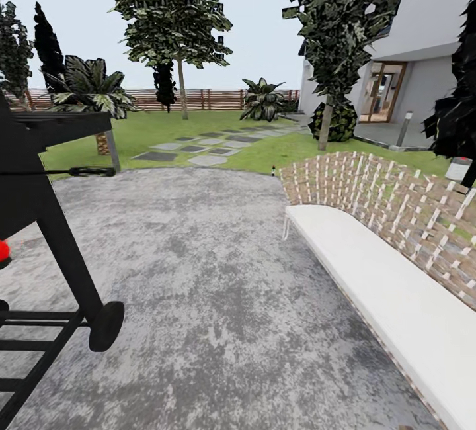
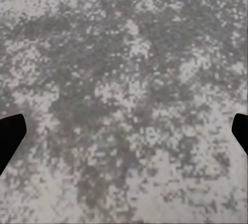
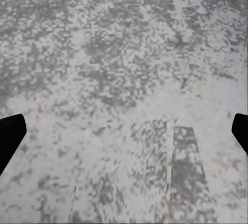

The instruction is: In the garden, pick up the pesticide atomizer on the floor and spray pesticide onto both trees until each tree trunk is fully covered.

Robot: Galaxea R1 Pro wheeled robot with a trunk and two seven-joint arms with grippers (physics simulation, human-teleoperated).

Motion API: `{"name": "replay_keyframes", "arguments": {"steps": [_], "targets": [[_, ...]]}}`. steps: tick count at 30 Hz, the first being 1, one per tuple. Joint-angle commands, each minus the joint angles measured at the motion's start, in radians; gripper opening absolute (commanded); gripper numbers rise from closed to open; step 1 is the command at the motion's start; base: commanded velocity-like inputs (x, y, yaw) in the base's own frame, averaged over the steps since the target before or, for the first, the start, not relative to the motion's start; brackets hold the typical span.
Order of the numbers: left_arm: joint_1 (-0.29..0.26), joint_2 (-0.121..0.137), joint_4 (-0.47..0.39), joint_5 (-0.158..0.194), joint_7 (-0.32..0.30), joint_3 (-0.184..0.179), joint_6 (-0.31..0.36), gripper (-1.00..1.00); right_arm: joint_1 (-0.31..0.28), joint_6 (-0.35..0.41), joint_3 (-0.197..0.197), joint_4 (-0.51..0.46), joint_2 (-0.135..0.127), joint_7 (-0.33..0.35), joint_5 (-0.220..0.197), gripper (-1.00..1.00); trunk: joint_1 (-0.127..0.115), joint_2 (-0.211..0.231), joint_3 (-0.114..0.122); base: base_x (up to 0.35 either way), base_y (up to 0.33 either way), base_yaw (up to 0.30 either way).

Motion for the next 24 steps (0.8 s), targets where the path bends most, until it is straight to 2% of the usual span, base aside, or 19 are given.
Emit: {"name": "replay_keyframes", "arguments": {"steps": [1,14,24], "targets": [[-0.001,0.000,0.001,0.000,0.000,0.002,-0.003,1.00,0.000,-0.003,0.000,0.001,0.000,0.000,0.000,1.00,0.000,0.000,-0.001,0.340,0.000,0.000],[-0.001,0.000,0.001,0.000,0.000,0.002,-0.003,1.00,0.000,-0.003,0.001,0.001,0.000,0.000,0.000,1.00,0.000,0.000,-0.001,0.340,0.000,0.003],[-0.001,0.000,0.001,0.000,0.000,0.002,-0.003,1.00,0.000,-0.003,0.004,0.001,0.000,0.000,0.000,1.00,0.000,0.000,0.011,0.340,0.000,0.065]]}}
